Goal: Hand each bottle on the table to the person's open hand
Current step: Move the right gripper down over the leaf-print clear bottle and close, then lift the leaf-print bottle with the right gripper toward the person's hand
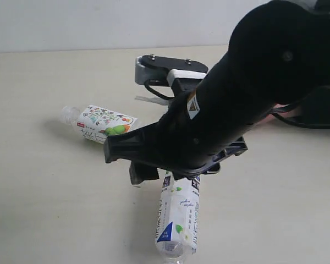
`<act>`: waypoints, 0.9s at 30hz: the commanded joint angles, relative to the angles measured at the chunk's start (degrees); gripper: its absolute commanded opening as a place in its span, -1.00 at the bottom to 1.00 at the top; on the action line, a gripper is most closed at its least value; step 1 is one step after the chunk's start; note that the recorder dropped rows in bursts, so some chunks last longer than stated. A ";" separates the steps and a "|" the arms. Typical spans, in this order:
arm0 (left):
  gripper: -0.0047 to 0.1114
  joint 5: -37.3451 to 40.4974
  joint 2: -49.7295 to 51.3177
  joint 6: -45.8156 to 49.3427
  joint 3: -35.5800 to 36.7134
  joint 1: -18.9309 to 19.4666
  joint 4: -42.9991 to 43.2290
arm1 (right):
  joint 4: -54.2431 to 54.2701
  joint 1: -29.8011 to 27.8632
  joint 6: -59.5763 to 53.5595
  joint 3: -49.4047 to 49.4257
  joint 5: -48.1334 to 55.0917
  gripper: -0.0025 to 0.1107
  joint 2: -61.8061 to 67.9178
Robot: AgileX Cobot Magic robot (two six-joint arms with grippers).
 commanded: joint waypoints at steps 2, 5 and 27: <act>-0.83 -0.27 -0.31 0.26 0.21 -0.12 -0.26 | -10.23 0.20 12.06 -0.57 3.31 0.19 0.20; -0.83 -0.27 -0.31 0.26 0.21 -0.12 -0.26 | -13.17 0.20 15.08 -0.57 2.64 0.24 1.63; -0.83 -0.27 -0.31 0.26 0.21 -0.12 -0.26 | -16.82 0.20 15.20 -0.57 -3.46 0.33 18.74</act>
